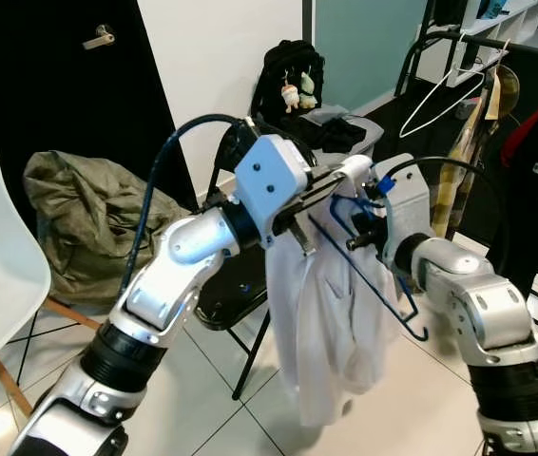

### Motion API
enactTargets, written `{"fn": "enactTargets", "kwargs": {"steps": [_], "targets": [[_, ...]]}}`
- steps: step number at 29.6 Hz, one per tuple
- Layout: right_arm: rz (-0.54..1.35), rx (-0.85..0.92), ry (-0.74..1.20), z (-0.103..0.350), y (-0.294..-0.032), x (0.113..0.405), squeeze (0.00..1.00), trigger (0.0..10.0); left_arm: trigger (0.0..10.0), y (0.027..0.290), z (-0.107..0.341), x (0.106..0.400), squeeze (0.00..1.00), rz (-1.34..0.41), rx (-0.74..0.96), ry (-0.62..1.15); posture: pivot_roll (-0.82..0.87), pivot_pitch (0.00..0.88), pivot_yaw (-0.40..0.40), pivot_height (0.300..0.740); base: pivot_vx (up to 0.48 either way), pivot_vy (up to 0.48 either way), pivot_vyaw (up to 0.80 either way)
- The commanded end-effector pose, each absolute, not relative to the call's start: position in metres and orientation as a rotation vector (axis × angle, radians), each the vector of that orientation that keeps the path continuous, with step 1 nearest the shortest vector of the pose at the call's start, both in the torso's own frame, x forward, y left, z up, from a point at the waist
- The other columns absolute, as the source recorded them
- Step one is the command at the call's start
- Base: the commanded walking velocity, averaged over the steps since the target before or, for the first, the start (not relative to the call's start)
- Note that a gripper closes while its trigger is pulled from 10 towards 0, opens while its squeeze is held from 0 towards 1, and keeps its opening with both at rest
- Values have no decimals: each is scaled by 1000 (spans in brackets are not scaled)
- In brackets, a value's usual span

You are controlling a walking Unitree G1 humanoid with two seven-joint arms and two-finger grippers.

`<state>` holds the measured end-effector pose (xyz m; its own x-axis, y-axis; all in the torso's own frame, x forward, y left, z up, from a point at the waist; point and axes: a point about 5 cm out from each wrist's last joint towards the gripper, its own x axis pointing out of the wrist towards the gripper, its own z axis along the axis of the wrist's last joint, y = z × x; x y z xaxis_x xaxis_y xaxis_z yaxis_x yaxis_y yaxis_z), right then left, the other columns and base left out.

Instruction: Hang hanger

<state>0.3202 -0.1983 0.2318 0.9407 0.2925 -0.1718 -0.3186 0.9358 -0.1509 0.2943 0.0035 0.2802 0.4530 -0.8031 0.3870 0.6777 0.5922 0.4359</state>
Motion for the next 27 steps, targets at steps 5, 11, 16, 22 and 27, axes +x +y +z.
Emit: {"fn": "enactTargets", "kwargs": {"steps": [5, 11, 16, 22, 27], "targets": [[270, -110, -104, 269, -195, 328, 0, 10000, 10000, -31, 274, 262, 0, -1159, -32, -524, -69, 39, 56, 740, 0, 0, 0], [270, -58, -213, 283, -189, 329, 0, 10000, 10000, -40, 268, 250, 0, -1281, -299, -358, -69, 44, 59, 740, 0, 0, 0], [367, 1, -273, 288, -173, 327, 0, 10000, 10000, -42, 261, 248, 0, -1307, -353, -282, -62, 47, 55, 740, 0, 0, 0], [582, 27, -315, 286, -145, 314, 0, 10000, 10000, -34, 257, 265, 0, -1136, -352, -259, -62, 52, 50, 740, 0, 0, 0], [647, -16, -275, 275, -136, 309, 0, 10000, 10000, -23, 265, 280, 0, -1021, -352, -300, -66, 52, 50, 740, 0, 0, 0]]}}
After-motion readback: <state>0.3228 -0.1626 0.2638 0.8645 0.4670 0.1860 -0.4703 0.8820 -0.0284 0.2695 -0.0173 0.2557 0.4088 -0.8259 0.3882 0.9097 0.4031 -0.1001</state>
